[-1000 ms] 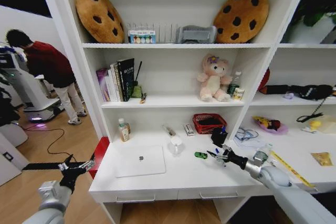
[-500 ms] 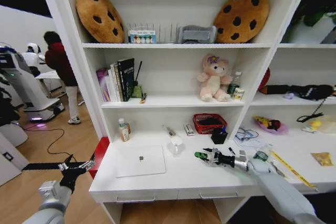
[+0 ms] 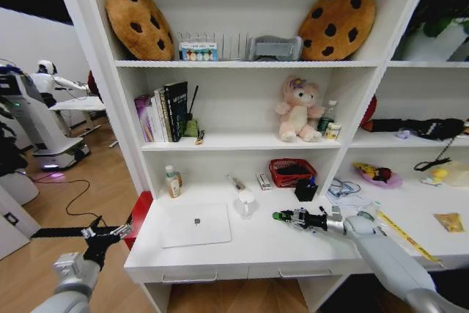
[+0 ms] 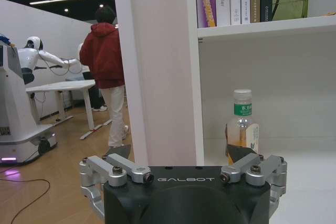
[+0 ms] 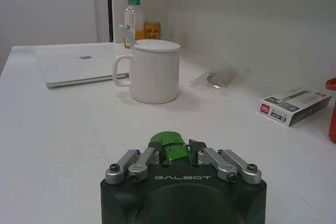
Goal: Organize the objects on the table.
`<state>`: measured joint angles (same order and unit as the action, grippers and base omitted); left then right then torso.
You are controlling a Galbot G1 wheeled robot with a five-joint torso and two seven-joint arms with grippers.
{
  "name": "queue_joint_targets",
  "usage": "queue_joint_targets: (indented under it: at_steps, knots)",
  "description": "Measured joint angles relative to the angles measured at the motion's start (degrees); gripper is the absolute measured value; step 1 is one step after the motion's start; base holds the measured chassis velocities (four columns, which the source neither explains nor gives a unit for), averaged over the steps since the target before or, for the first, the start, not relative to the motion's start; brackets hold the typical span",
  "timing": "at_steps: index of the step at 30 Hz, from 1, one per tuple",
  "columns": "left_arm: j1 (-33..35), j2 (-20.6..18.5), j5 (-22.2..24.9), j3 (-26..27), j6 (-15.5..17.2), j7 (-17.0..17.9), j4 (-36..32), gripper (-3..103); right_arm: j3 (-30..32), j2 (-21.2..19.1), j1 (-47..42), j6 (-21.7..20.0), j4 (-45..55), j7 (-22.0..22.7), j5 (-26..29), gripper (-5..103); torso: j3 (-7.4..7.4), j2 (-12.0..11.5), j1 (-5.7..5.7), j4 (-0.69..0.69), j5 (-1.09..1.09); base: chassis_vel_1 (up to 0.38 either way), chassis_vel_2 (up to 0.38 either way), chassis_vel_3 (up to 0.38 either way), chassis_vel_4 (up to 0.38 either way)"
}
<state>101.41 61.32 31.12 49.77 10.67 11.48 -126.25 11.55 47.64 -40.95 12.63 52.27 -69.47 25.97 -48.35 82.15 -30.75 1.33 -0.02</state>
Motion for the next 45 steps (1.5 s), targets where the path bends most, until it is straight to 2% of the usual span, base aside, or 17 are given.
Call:
queue_joint_targets:
  at_steps: [3,5,13,15,16,17,19,20,25,33,37,42,45]
  knots:
    - [0.0,0.0,0.0,0.0,0.0,0.0,0.0,100,0.4,0.1,-0.1,0.3,0.0,-0.3,-1.1,34,0.0,0.0,0.0,0.0,0.0,0.0,0.0,0.0,0.0]
    - [0.0,0.0,0.0,0.0,0.0,0.0,0.0,100,0.9,0.1,-0.4,0.8,0.0,-0.5,-1.6,28,0.01,0.0,0.01,-0.01,-0.01,0.0,0.0,0.0,0.0]
    - [0.0,0.0,0.0,0.0,0.0,0.0,0.0,100,2.8,0.0,-2.9,0.8,1.9,0.1,0.1,26,-0.01,0.0,0.0,0.01,0.04,0.0,0.0,0.0,0.0]
    - [0.0,0.0,0.0,0.0,0.0,0.0,0.0,100,4.6,-0.7,-5.5,0.2,4.7,1.1,1.6,17,-0.03,0.0,0.0,0.02,0.06,0.0,0.0,0.0,0.0]
    - [0.0,0.0,0.0,0.0,0.0,0.0,0.0,100,4.6,-0.7,-5.5,0.2,4.7,1.1,1.6,17,-0.03,0.0,0.0,0.02,0.06,0.0,0.0,0.0,0.0]
    - [0.0,0.0,0.0,0.0,0.0,0.0,0.0,100,5.7,-1.1,-7.0,-0.2,6.4,1.4,2.2,13,-0.03,0.0,0.0,0.02,0.07,0.0,0.0,0.0,0.0]
    - [0.0,0.0,0.0,0.0,0.0,0.0,0.0,100,5.8,-1.1,-7.1,-0.2,6.5,1.5,2.2,13,-0.03,0.0,0.0,0.02,0.07,0.0,0.0,0.0,0.0]
    - [0.0,0.0,0.0,0.0,0.0,0.0,0.0,100,7.5,-2.0,-9.1,-0.5,9.0,2.0,3.0,2,-0.03,0.0,0.0,0.03,0.07,0.0,0.0,0.0,0.0]
    - [0.0,0.0,0.0,0.0,0.0,0.0,0.0,100,10.4,-3.8,-12.4,-0.9,12.8,2.2,4.1,0,-0.02,0.0,0.0,0.02,0.02,0.0,0.0,0.0,0.0]
    - [0.0,0.0,0.0,0.0,0.0,0.0,0.0,100,12.4,-4.1,-14.7,-0.3,13.2,3.0,4.3,-1,-0.02,0.0,0.0,0.01,0.04,0.0,0.0,0.0,0.0]
    - [0.0,0.0,0.0,0.0,0.0,0.0,0.0,100,12.9,-4.6,-15.7,-0.2,14.6,3.3,4.8,20,-0.01,0.0,0.0,0.0,0.03,0.0,0.0,0.0,0.0]
    - [0.0,0.0,0.0,0.0,0.0,0.0,0.0,100,12.8,-5.4,-17.1,-0.2,16.0,3.9,5.2,31,-0.01,0.0,0.0,0.01,0.02,0.0,0.0,0.0,0.0]
    - [0.0,0.0,0.0,0.0,0.0,0.0,0.0,100,12.6,-5.5,-17.7,-0.3,16.3,4.0,5.1,47,-0.01,0.0,0.0,0.01,0.02,0.0,0.0,0.0,0.0]
